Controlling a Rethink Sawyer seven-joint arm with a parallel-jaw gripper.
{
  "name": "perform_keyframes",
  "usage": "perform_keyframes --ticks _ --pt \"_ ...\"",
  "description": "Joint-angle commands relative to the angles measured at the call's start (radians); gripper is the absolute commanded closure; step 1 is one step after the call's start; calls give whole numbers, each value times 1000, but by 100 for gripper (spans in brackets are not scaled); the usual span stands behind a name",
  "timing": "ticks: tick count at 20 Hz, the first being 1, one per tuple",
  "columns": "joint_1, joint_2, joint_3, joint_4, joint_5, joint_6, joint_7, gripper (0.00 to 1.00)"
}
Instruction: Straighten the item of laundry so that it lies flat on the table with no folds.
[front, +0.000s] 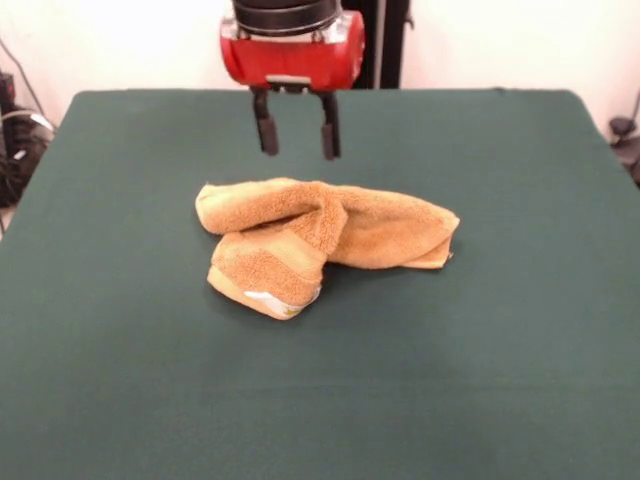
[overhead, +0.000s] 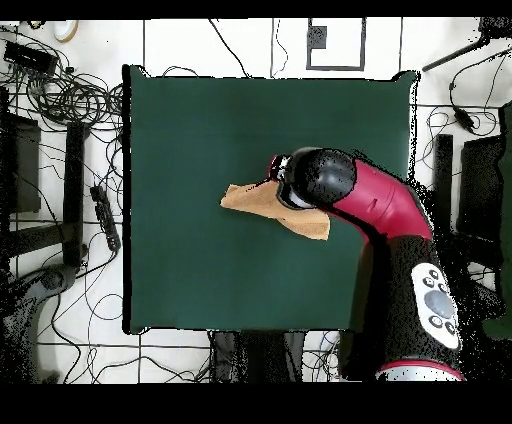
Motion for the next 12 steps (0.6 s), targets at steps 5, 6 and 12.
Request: perform_keyframes --ticks 5,6,12 --pt "73 266 9 -50 3 -272 256 0" --pt "75 279 10 -60 14 -262 253 0" --pt "125 337 -16 -90 72 -216 295 0"
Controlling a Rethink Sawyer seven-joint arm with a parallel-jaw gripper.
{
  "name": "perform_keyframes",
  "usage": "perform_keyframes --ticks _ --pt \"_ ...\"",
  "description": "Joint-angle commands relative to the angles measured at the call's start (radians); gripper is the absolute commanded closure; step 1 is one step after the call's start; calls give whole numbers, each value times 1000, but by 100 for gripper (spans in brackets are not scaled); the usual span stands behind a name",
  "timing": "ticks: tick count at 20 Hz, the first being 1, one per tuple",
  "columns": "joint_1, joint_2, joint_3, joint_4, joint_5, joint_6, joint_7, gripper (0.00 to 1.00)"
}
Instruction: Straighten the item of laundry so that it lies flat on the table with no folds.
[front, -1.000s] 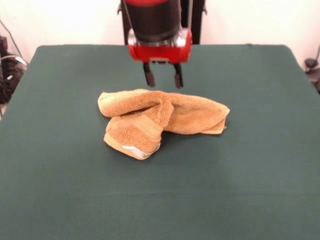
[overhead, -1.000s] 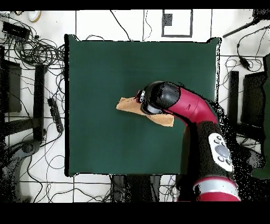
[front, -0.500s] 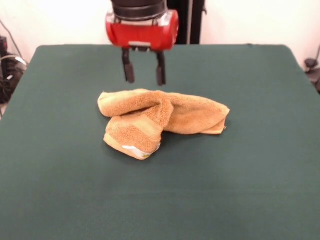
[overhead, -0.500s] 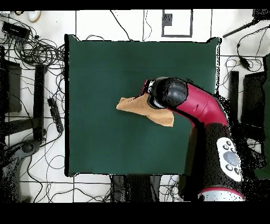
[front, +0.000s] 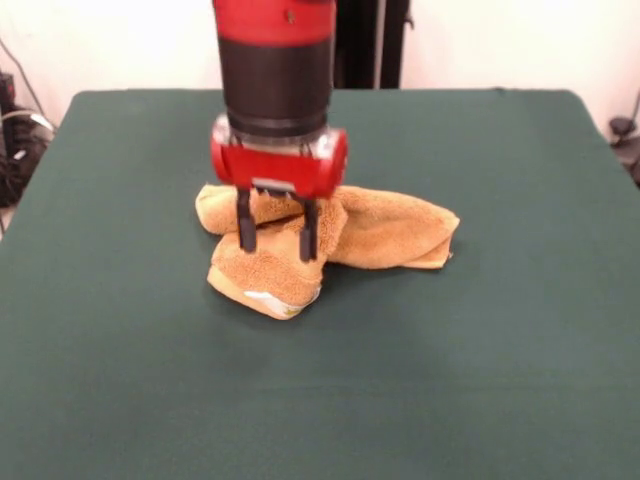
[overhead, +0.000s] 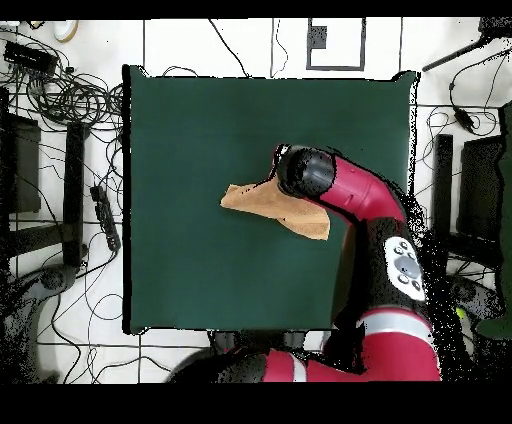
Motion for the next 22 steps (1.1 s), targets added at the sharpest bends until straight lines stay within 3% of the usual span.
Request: perform_keyframes --ticks 1,5,8,10,13,17,22 --pt "88 146 26 6 77 45 303 0" --pt "93 72 48 85 127 181 307 0" --pt "24 58 130 201 120 65 205 0" --pt "-73 95 220 269 90 -62 120 0" --pt "-182 181 302 293 19 -140 20 0" --pt "-206 276 316 269 -101 -262 -3 0" --pt "-197 352 302 229 -166 -295 25 0"
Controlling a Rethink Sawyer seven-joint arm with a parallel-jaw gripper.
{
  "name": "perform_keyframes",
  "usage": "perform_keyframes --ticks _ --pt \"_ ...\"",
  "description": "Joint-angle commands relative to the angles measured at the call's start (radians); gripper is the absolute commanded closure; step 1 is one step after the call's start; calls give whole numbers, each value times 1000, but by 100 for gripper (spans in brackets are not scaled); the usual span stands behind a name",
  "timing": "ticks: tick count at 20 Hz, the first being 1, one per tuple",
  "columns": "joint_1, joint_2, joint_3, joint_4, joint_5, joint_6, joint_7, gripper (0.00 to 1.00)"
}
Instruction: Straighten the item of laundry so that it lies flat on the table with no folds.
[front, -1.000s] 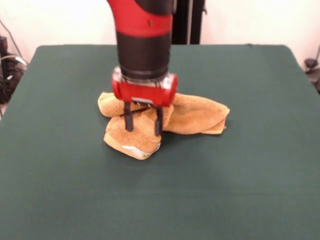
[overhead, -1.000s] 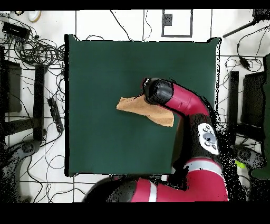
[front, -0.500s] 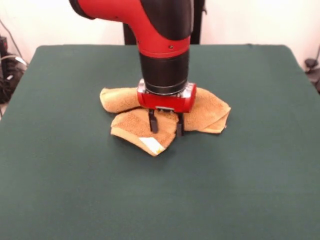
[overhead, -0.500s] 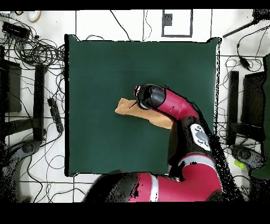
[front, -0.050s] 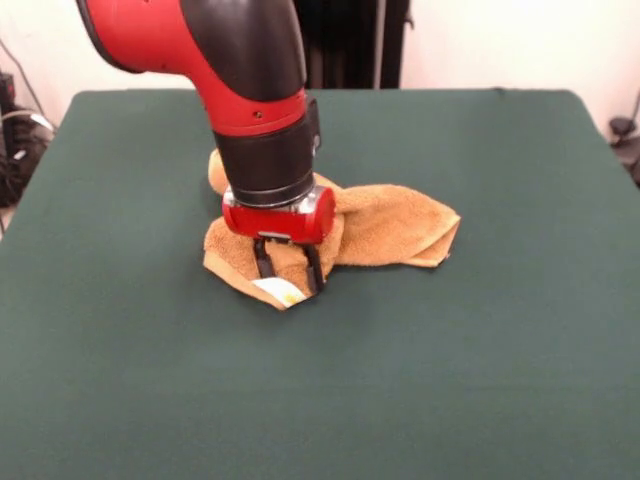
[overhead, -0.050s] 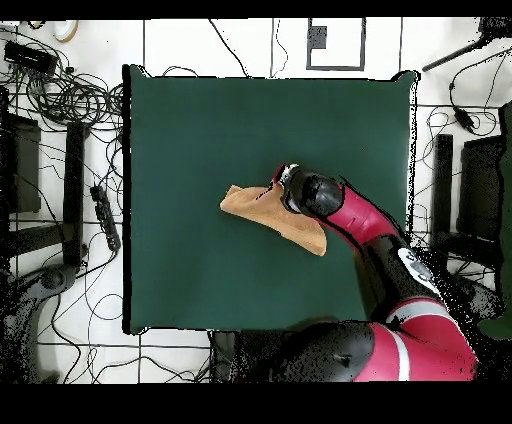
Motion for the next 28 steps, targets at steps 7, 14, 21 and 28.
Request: perform_keyframes --ticks 7,14,21,28 --pt "17 302 83 53 -204 -202 50 0" --pt "-33 341 121 22 -254 -185 35 0" --pt "-52 383 130 -7 -279 -258 75 0" --pt "-113 432 183 -36 -280 -245 64 0"
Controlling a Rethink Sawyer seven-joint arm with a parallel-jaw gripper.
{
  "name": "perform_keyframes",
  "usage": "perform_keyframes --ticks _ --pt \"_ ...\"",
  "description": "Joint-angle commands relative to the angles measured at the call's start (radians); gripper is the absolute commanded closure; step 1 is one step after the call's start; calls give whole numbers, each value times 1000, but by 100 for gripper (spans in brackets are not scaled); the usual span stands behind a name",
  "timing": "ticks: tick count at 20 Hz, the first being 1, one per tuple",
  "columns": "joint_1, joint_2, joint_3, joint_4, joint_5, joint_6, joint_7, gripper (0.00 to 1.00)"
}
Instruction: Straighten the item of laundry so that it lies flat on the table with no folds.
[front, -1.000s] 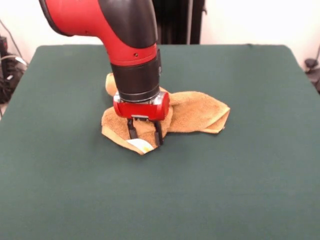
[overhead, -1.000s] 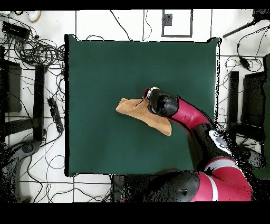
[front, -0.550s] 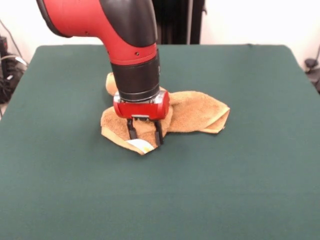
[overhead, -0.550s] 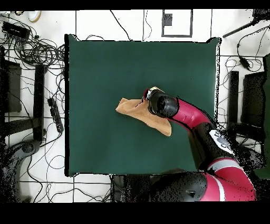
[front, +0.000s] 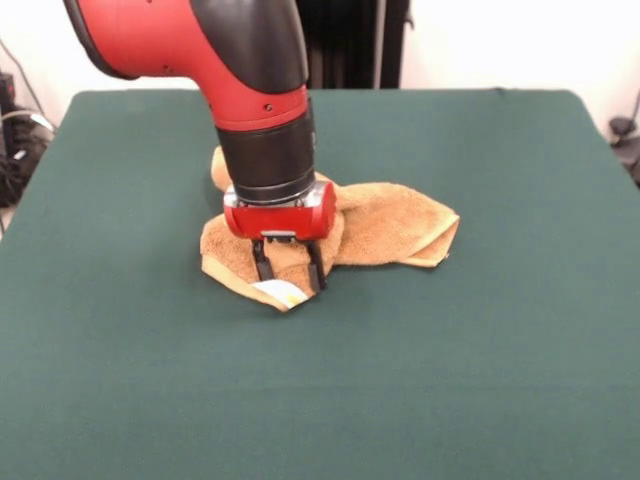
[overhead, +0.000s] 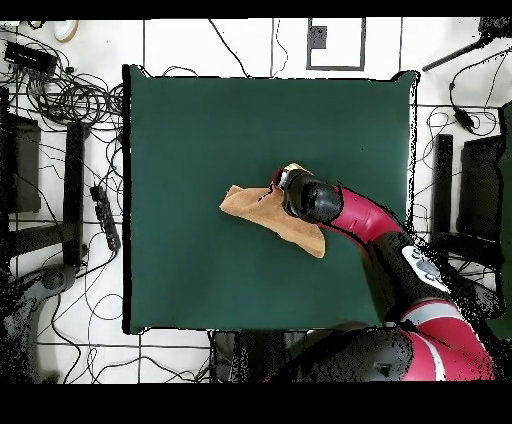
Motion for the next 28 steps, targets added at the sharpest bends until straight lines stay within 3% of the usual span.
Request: perform_keyframes --ticks 1,13,28 --pt "-48 441 95 -42 -89 -218 61 0" --pt "-62 467 97 -42 -68 -231 130 0" --pt "-93 484 126 -49 -95 -193 72 0"
